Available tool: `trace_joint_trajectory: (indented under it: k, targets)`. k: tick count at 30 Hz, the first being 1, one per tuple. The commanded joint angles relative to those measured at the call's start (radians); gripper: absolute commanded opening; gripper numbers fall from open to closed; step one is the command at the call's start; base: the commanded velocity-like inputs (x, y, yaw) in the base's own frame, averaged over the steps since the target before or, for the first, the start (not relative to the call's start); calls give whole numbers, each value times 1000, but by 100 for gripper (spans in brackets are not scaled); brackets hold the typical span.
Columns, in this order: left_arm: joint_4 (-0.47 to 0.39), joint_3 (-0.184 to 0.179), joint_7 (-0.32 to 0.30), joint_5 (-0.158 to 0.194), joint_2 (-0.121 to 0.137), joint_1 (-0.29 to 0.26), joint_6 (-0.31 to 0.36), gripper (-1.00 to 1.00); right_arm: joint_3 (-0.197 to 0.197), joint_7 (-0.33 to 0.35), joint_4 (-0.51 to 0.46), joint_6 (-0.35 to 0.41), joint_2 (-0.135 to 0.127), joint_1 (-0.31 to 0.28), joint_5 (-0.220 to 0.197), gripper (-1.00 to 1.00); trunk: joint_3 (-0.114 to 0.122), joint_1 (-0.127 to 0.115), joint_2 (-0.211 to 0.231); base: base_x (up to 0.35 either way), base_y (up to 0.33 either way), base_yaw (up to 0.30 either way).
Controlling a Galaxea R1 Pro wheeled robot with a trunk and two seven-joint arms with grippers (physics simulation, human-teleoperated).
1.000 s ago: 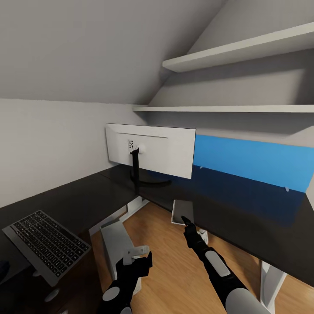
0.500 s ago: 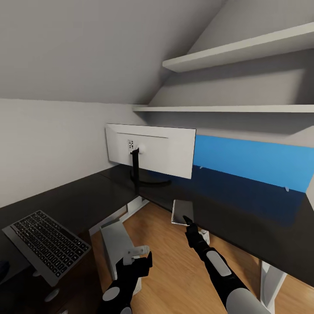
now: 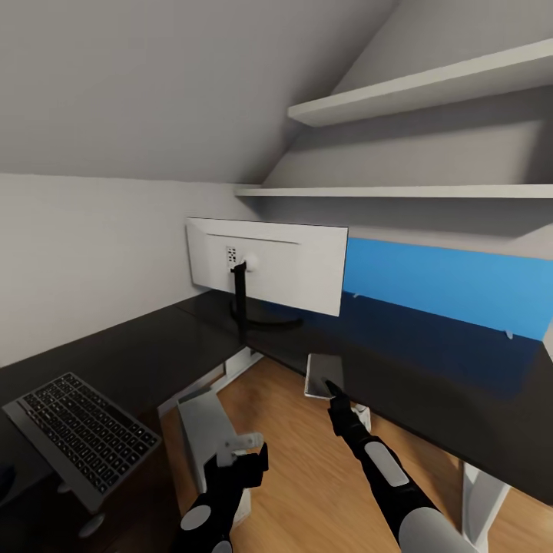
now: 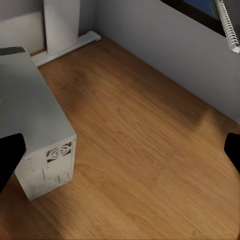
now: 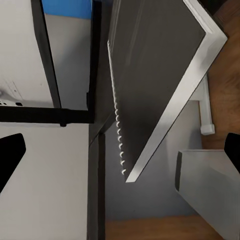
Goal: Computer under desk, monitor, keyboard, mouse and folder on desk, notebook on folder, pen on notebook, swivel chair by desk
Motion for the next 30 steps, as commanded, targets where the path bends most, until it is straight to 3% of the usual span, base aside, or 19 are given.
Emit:
trace_joint_trajectory:
  k: [1, 30]
  targets:
    - [-1, -1, 8, 8, 0, -1, 2, 100, -7, 3, 0, 10, 1, -1, -9, 100, -1, 0, -1, 163, 132, 0]
    - [-1, -2, 8, 10, 0, -1, 2, 100, -8, 3, 0, 10, 1, -1, -9, 100, -1, 0, -1, 20, 16, 0]
